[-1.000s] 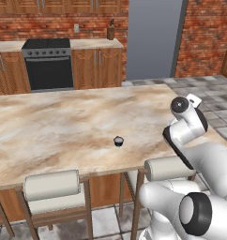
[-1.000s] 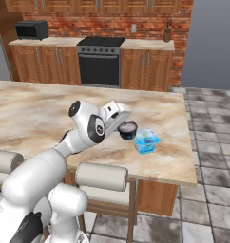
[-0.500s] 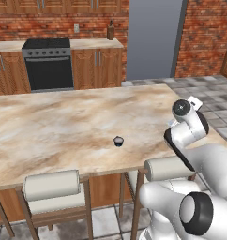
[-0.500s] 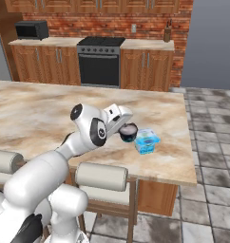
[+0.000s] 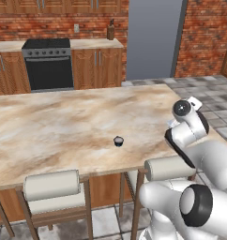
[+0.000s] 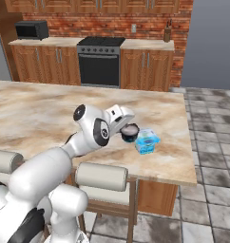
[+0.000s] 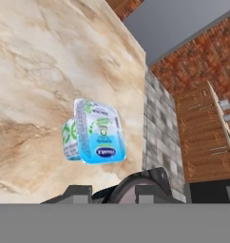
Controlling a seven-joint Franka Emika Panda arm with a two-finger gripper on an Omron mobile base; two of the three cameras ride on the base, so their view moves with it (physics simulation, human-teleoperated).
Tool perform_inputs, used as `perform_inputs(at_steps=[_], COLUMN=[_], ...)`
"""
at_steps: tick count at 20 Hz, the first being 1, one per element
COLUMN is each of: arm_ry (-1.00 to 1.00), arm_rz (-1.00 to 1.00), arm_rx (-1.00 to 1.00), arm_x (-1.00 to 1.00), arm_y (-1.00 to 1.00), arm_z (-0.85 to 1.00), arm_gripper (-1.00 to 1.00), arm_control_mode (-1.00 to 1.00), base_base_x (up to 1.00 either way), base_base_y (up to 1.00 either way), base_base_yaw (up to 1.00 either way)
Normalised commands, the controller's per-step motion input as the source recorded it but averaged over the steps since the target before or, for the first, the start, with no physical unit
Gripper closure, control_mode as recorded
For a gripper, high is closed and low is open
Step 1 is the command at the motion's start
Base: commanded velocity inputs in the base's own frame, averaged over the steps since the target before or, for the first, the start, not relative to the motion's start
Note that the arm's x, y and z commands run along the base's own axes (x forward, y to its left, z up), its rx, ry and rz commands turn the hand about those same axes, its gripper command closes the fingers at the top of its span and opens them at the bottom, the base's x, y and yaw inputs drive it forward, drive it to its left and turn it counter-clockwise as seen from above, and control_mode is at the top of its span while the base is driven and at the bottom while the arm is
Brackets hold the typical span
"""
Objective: Stack the yogurt containers by placing the smaller containers on top of the larger containers.
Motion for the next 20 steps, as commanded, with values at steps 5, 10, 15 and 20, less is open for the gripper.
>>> perform_inputs(at_steps=[5,10,15,20], arm_ry=[-0.02,-0.04,-0.04,-0.02], arm_rz=[-0.01,-0.01,-0.01,-0.01], arm_rx=[0.00,0.00,0.00,0.00], arm_x=[0.17,0.10,0.07,0.09], arm_y=[-0.04,-0.04,-0.08,-0.10], arm_z=[-0.11,-0.16,-0.18,-0.13], arm_gripper=[1.00,1.00,1.00,1.00], arm_control_mode=[-1.00,-1.00,-1.00,-1.00], base_base_x=[0.00,0.00,0.00,0.00], base_base_y=[0.00,0.00,0.00,0.00], base_base_yaw=[0.00,0.00,0.00,0.00])
